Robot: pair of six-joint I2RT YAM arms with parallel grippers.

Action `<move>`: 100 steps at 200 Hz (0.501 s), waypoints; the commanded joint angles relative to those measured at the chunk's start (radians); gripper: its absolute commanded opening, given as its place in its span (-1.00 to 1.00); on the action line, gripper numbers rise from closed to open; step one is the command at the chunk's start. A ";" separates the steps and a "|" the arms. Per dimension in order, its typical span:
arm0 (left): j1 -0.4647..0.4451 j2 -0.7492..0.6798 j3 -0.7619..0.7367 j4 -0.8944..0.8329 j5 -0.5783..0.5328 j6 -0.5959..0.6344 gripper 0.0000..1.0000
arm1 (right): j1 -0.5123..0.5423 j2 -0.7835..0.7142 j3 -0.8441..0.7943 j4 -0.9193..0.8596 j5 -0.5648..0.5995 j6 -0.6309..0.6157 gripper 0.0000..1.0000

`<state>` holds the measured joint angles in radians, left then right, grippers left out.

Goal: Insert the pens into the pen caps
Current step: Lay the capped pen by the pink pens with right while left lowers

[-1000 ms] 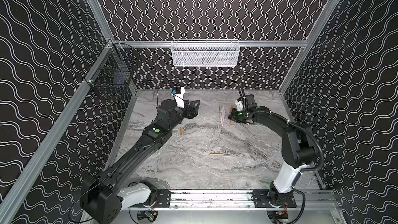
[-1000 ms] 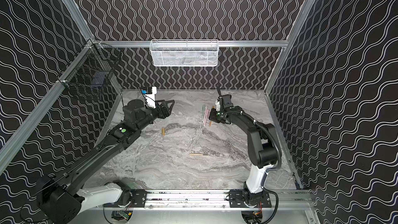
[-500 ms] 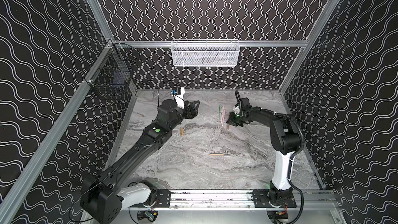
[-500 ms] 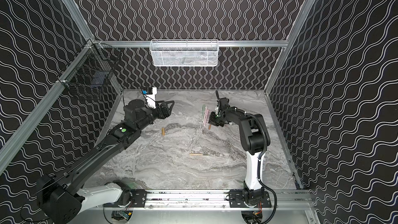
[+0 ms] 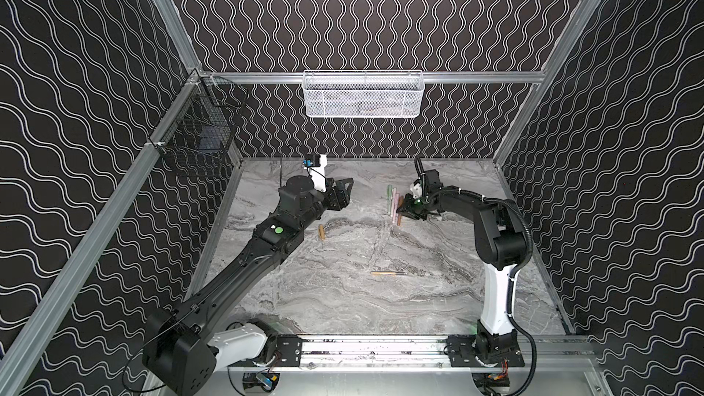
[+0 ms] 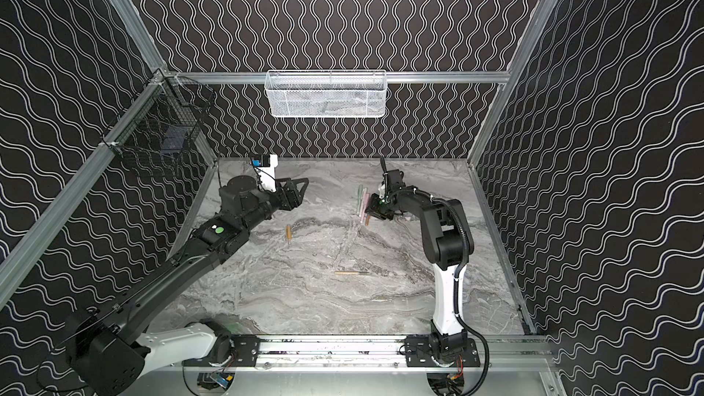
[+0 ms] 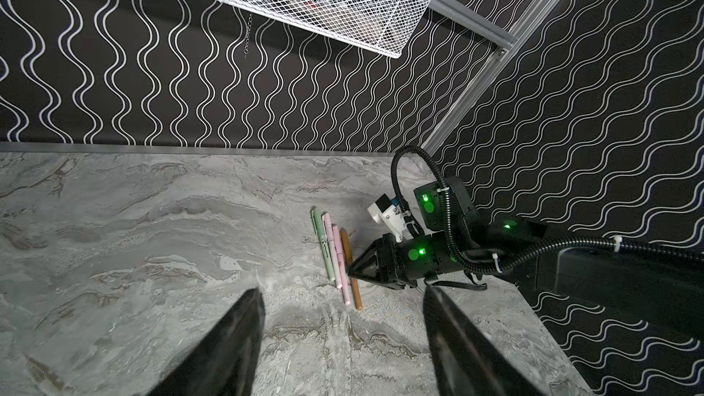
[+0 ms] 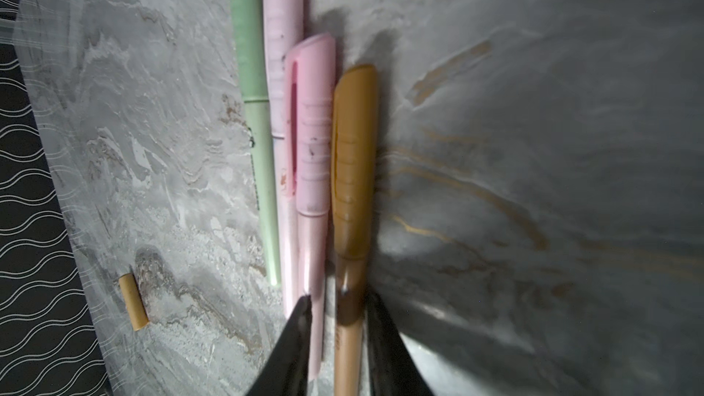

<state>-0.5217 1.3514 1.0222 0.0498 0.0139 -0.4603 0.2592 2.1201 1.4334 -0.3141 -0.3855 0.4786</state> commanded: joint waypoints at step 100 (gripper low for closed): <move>0.081 0.147 0.198 -0.440 -0.114 0.089 0.22 | 0.042 -0.450 -0.251 -0.016 0.117 -0.066 -0.28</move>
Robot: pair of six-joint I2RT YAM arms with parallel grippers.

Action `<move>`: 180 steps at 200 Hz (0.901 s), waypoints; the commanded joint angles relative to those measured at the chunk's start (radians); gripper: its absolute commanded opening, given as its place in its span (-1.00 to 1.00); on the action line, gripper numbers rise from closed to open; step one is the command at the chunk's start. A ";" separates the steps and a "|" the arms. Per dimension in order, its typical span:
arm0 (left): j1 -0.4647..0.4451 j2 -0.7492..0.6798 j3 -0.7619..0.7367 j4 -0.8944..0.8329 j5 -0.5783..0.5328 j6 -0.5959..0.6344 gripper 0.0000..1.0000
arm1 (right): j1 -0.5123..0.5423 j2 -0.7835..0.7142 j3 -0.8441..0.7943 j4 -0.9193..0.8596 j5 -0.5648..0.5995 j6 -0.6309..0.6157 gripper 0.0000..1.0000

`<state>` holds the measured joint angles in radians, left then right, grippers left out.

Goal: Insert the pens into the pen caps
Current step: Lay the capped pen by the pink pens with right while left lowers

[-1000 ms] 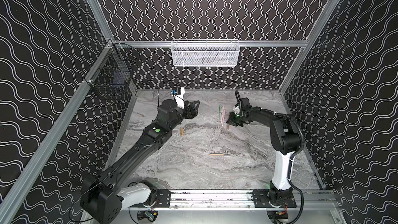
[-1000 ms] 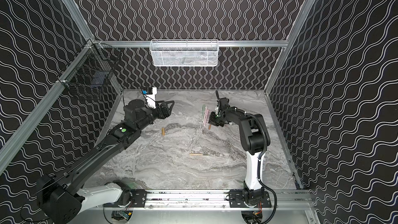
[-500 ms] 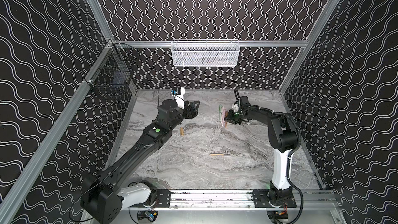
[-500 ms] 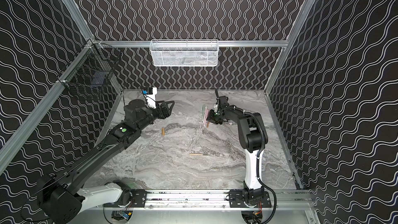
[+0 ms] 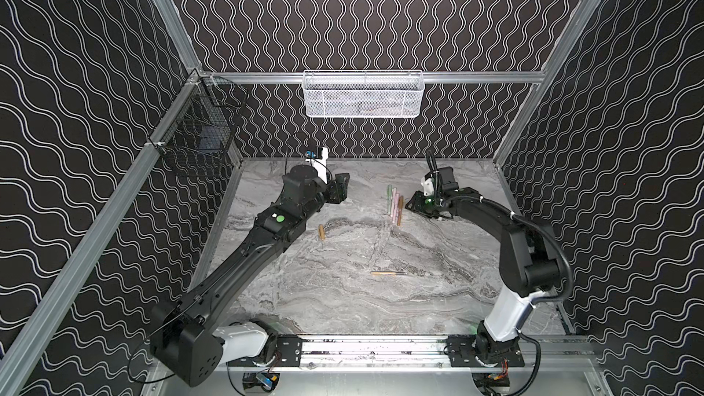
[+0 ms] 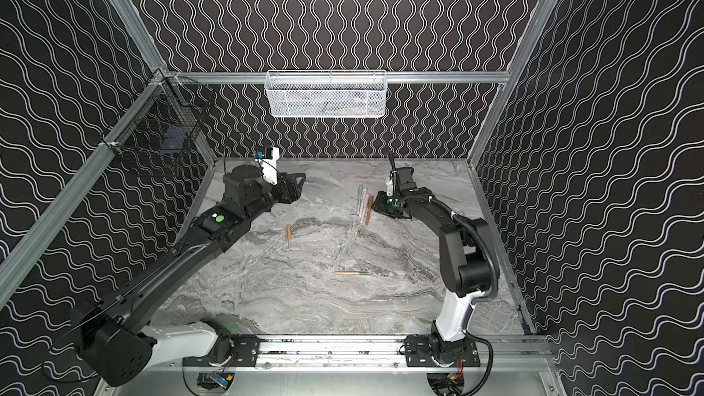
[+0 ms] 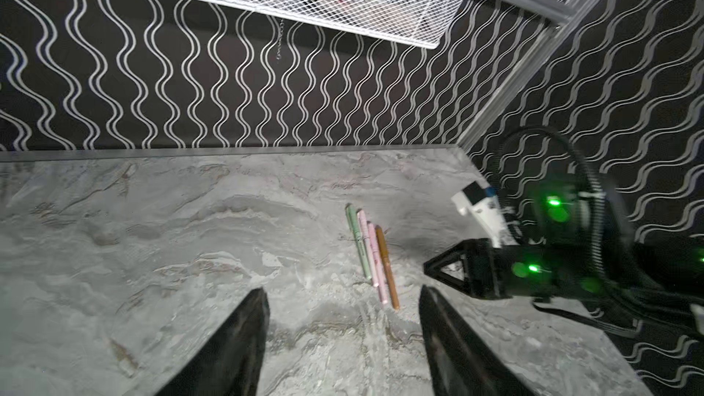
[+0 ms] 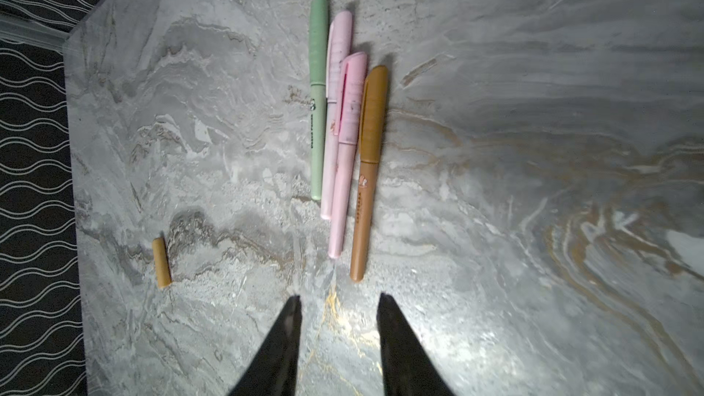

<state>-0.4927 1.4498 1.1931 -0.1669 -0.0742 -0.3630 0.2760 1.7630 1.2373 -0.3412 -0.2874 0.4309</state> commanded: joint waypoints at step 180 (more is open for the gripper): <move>0.160 0.615 0.129 -0.445 0.097 -0.027 -0.39 | 0.088 -0.308 -0.225 0.093 -0.063 -0.045 -0.38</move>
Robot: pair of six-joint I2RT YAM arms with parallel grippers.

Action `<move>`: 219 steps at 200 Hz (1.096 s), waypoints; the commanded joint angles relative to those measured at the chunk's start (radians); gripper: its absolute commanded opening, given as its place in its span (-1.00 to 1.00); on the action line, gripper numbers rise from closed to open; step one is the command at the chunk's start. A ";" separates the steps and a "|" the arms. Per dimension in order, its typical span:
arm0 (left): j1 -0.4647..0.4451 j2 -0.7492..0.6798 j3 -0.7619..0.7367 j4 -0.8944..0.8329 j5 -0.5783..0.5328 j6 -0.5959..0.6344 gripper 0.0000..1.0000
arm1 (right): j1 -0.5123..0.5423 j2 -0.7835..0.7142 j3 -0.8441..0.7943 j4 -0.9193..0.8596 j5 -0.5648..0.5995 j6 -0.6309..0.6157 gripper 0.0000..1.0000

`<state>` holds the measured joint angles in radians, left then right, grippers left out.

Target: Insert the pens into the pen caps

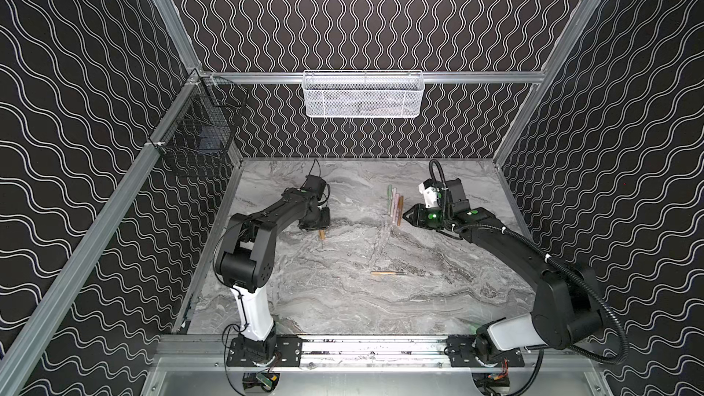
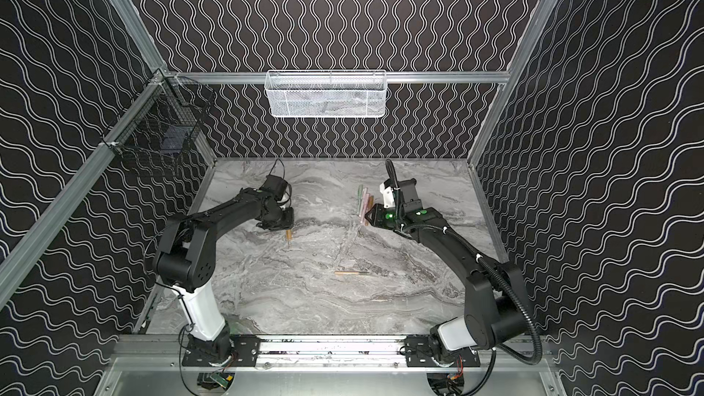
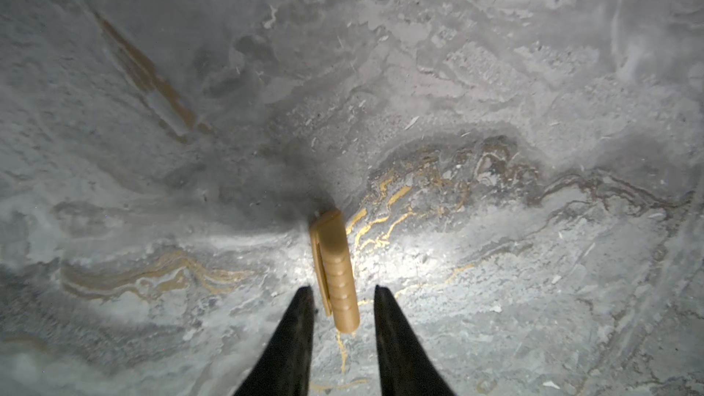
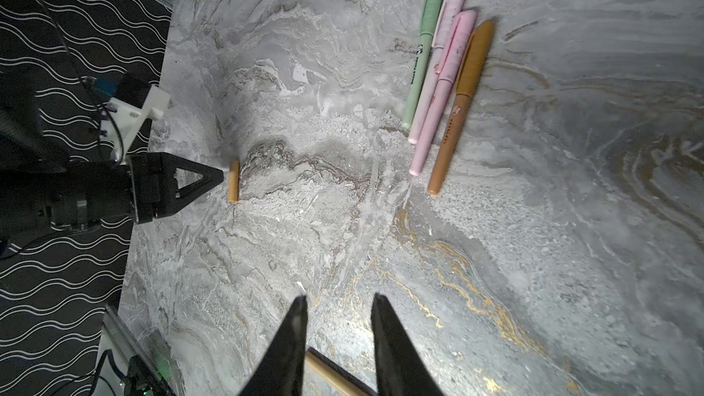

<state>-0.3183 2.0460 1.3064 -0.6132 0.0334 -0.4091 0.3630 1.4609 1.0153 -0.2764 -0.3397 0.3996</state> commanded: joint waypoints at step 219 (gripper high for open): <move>-0.056 0.019 -0.013 0.000 -0.142 0.010 -0.39 | 0.001 -0.034 -0.006 0.038 -0.036 -0.001 -0.36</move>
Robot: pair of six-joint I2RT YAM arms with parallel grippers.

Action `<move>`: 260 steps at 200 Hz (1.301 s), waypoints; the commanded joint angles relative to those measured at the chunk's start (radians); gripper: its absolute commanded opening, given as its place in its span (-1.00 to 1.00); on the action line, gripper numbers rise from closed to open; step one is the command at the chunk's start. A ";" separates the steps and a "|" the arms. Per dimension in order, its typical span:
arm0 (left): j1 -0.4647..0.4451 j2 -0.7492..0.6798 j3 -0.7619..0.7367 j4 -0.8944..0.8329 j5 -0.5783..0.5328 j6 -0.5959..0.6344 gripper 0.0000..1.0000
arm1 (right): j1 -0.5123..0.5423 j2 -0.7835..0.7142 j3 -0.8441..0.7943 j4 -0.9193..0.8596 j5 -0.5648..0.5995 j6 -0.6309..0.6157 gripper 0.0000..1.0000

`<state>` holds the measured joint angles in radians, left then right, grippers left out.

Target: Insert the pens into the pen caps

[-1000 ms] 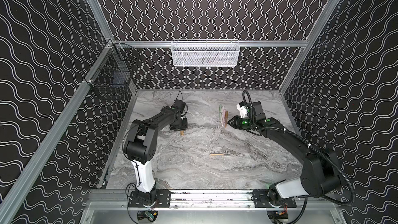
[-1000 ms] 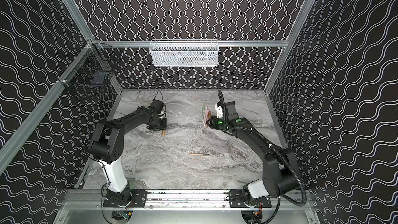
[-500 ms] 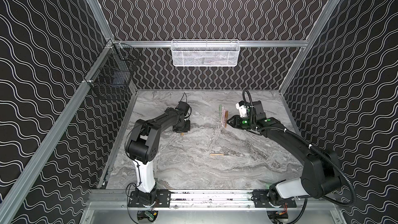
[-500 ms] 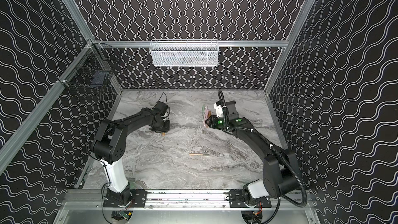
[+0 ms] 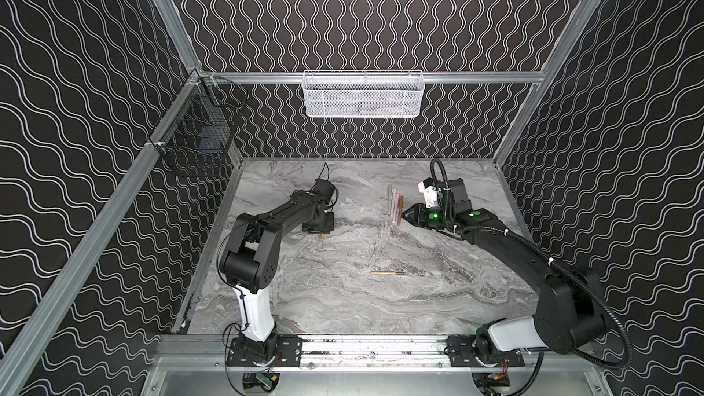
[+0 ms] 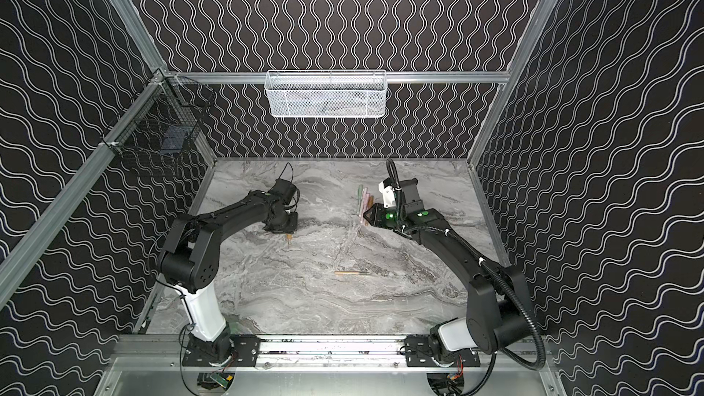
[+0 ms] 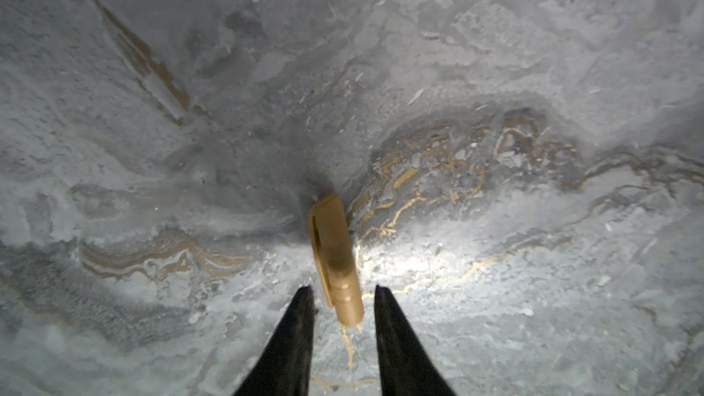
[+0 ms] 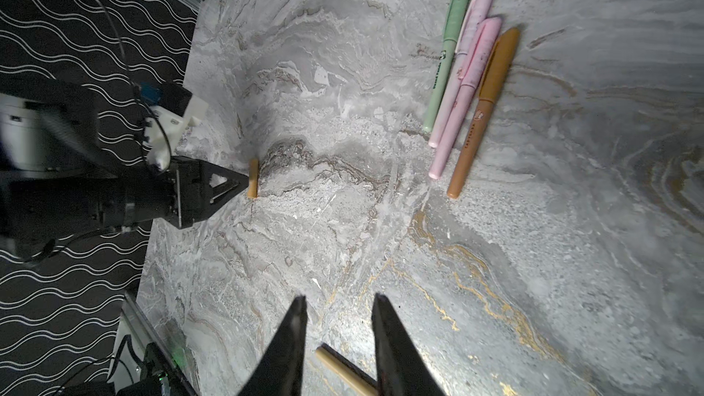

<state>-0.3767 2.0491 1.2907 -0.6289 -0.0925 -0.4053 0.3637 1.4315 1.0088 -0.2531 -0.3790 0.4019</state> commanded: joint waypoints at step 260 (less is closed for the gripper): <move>-0.419 0.220 0.234 0.031 0.078 -0.113 -0.44 | -0.027 -0.077 -0.054 -0.015 0.056 -0.008 -0.37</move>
<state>-0.7921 2.2574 1.5166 -0.6132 -0.0410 -0.4969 0.3393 1.3746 0.9611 -0.2523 -0.3294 0.3996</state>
